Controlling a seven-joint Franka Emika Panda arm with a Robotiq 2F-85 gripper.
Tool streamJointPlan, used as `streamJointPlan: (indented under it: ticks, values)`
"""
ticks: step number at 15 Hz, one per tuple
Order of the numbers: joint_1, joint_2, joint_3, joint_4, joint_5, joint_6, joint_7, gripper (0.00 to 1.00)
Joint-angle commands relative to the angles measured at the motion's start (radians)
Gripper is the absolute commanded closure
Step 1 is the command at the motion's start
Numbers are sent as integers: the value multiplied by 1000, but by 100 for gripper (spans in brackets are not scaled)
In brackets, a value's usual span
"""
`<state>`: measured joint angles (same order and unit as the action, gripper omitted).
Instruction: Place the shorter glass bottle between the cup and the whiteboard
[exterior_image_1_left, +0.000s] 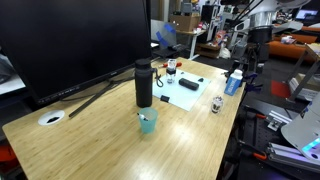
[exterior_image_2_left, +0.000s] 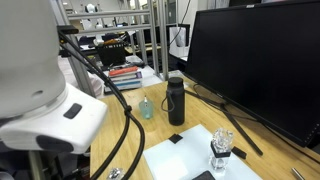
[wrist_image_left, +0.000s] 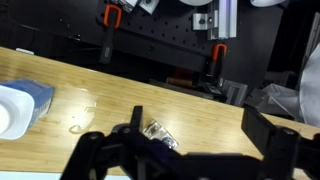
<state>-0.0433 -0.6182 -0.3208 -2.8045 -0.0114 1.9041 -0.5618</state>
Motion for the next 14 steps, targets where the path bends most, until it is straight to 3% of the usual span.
streamJointPlan:
  ticks: [1, 3, 8, 10, 11, 14]
  values:
    - [-4, 13, 25, 1, -5, 9, -15, 0]
    - [34, 50, 32, 0, -13, -51, -85, 0]
    - [88, 158, 106, -14, -71, -31, -188, 0]
    - [96, 192, 138, -13, -118, 8, -221, 0]
    - [83, 173, 133, -11, -70, -24, -185, 0]
    - [87, 199, 151, -4, -94, -11, -204, 0]
